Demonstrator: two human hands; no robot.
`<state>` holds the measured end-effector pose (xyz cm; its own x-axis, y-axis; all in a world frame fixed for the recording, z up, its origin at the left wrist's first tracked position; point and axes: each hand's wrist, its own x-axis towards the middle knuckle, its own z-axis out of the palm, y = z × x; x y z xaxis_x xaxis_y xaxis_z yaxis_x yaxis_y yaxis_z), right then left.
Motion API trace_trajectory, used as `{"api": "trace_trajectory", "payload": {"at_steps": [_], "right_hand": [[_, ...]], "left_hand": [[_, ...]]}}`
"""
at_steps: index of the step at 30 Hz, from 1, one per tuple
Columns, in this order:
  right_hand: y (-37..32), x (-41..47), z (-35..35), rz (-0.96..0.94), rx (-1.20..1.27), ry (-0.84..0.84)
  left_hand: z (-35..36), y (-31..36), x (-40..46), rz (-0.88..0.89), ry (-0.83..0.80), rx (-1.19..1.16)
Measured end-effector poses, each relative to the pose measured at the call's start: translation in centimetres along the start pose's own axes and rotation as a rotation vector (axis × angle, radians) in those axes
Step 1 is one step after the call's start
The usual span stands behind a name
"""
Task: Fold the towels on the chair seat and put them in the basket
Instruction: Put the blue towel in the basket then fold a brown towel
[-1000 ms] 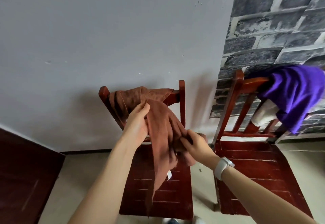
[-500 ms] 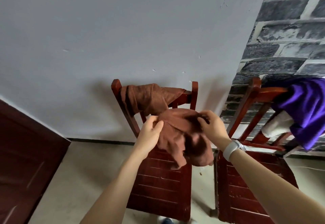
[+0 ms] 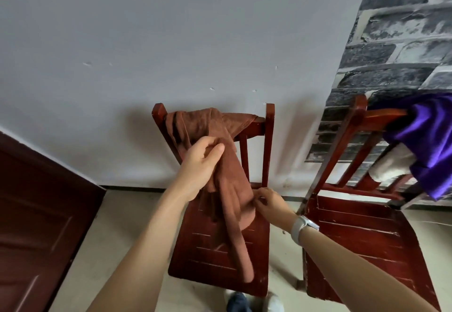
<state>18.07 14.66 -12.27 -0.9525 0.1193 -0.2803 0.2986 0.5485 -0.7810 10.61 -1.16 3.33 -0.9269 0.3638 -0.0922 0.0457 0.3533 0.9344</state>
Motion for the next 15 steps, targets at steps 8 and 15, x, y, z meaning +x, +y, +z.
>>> {"api": "trace_trajectory", "payload": {"at_steps": [8, 15], "right_hand": [[-1.6, 0.0, -2.6, -0.182, 0.082, 0.156], [-7.2, -1.1, -5.7, -0.382, 0.172, 0.049]], "left_hand": [[-3.5, -4.6, -2.0, -0.085, 0.164, 0.456], [2.8, -6.6, -2.3, 0.028, -0.057, 0.437]]}}
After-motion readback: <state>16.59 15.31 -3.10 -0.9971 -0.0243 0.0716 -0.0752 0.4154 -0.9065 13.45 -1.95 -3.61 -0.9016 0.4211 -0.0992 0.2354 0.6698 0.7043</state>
